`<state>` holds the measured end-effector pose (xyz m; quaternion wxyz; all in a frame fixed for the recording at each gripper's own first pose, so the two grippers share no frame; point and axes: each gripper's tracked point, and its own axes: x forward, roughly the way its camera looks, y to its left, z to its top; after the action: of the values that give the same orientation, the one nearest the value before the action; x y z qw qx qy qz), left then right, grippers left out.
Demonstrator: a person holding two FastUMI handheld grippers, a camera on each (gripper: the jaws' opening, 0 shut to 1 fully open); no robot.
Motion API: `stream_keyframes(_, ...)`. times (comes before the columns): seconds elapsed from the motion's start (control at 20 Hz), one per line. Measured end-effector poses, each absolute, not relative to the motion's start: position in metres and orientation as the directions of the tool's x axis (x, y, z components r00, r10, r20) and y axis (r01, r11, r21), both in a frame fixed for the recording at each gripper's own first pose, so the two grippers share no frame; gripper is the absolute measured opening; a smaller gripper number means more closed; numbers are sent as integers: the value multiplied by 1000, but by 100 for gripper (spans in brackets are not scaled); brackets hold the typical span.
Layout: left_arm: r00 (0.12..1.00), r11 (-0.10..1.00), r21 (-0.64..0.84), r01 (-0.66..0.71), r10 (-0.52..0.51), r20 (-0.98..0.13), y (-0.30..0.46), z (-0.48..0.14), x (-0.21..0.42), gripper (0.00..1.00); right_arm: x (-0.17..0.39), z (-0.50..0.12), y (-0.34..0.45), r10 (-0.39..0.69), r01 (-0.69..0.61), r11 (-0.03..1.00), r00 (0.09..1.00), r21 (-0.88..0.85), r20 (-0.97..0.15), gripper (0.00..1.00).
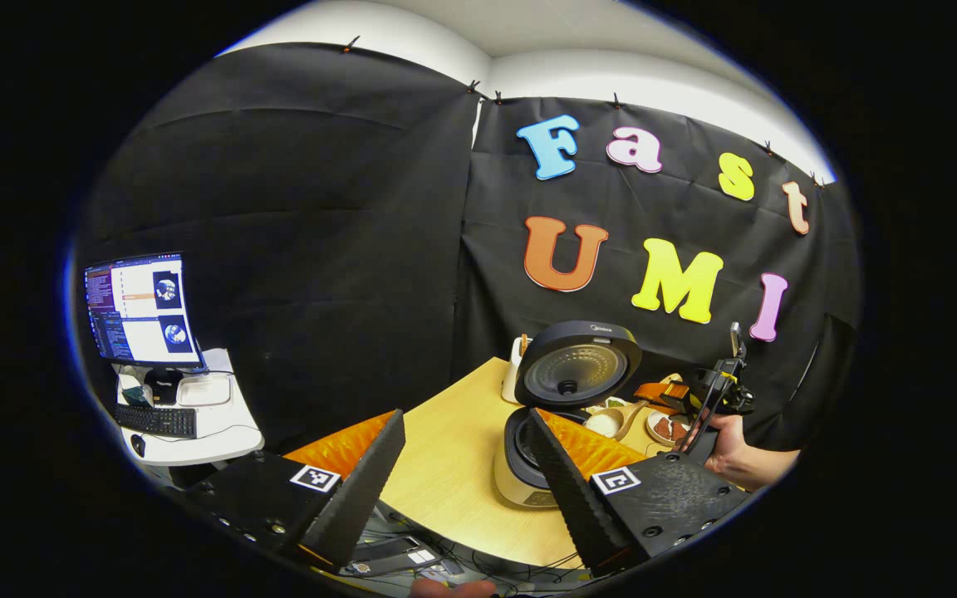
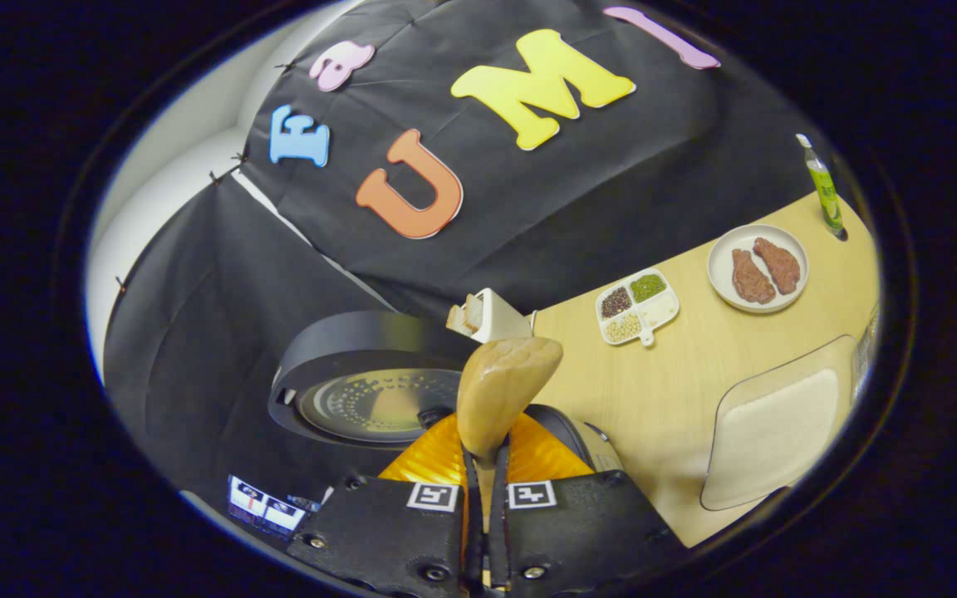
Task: Close the left gripper, press the button to open the rice cooker; take a wooden spoon from the chopstick holder with the right hand, scoop a spoonful of rice and pour it into the rice cooker, then put the wooden spoon back into the chopstick holder.
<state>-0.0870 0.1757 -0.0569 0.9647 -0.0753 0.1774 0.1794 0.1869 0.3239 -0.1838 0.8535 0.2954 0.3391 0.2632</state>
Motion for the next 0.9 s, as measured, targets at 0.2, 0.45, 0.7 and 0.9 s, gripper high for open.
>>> stream_keyframes(0.2,868,917,-87,-390,334,-368,184,-55,-93,95,184,-185,333,623,-316,745,644,587,-444,8)
stream_keyframes(0.45,870,917,-91,-388,332,-364,191,-57,-96,95,180,-178,341,610,-390,778,657,492,-443,8)
stream_keyframes(0.7,873,918,-95,-385,329,-362,193,-58,-97,95,177,-168,346,591,-482,806,684,343,-427,8)
stream_keyframes(0.9,874,919,-97,-382,325,-361,193,-58,-98,95,170,-159,356,592,-569,800,702,188,-396,8)
